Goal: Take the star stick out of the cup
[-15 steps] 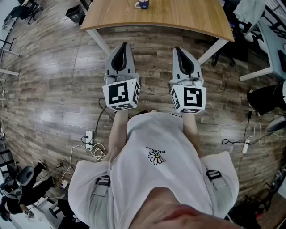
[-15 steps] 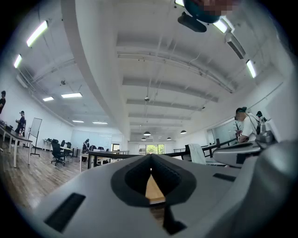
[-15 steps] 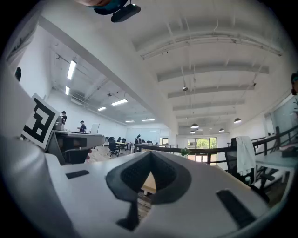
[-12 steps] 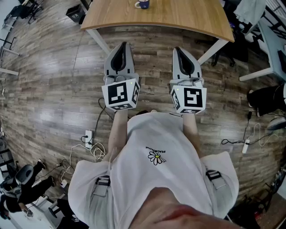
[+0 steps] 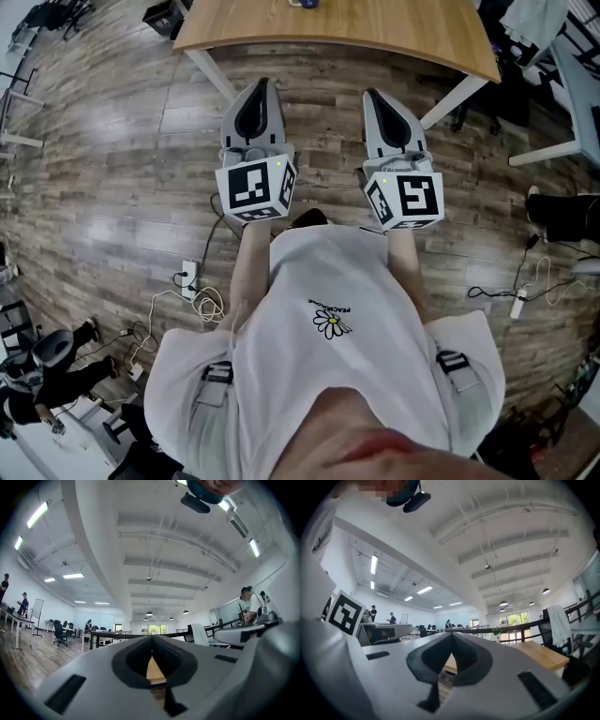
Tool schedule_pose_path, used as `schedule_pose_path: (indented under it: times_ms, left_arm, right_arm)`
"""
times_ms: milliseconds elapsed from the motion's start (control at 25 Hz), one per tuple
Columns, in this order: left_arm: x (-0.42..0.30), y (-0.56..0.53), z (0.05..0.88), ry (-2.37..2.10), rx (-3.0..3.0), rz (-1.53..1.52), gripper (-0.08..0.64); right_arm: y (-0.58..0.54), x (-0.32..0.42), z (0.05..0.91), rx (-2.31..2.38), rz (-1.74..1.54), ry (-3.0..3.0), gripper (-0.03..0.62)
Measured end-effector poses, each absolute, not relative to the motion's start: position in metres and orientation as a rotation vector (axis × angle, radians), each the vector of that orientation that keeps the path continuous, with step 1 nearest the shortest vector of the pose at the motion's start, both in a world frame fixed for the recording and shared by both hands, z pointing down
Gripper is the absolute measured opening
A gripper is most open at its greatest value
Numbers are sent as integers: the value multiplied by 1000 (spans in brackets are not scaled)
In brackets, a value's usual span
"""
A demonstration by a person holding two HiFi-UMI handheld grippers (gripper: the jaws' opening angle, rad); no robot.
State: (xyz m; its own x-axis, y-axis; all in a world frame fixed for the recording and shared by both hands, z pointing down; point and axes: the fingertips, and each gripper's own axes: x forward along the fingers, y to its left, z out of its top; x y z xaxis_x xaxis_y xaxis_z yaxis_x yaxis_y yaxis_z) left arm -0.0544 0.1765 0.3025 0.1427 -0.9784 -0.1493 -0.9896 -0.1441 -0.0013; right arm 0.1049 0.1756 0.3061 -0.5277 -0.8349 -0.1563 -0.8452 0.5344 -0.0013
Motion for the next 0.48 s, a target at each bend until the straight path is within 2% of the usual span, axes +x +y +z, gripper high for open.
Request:
schedule_pose_path:
  times_ms: [480]
  left_arm:
    - [-58,151,305,1949,-2296,169,15]
  right_arm:
    - [151,104,316,-1456,74,2603,6]
